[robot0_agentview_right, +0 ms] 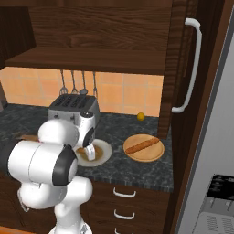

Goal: From the different types of pastries on the counter, select a croissant and place it on the cutting board. Then retrieve a jar of jam from the cabinet and place it alongside the croissant on the cutting board.

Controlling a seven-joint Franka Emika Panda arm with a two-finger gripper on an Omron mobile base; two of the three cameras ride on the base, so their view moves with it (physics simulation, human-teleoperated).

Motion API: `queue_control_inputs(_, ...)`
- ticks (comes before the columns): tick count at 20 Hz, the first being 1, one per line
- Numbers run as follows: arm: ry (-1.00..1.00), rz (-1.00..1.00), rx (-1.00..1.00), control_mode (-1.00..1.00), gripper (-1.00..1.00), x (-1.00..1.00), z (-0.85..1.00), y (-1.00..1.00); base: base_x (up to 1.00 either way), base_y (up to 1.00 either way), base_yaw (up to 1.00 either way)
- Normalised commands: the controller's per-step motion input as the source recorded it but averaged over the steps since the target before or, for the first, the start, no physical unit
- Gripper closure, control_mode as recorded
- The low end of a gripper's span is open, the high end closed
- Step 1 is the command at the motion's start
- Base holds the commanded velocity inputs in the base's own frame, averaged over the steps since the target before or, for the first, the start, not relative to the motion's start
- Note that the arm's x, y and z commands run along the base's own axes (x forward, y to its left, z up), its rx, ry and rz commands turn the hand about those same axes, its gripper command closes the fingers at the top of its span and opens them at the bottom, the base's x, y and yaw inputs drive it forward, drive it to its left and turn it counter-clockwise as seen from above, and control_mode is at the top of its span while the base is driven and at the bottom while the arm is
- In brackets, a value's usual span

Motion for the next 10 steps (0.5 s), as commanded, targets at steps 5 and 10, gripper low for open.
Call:
queue_control_inputs(5,-0.03,0.02,0.0,-1.0,1.0,-0.06,0.06,0.0,0.0,0.0,0.0)
queue_control_inputs(10,0.0,0.12,0.1,-1.0,1.0,-0.12,0.5,0.0,0.0,0.0,0.0)
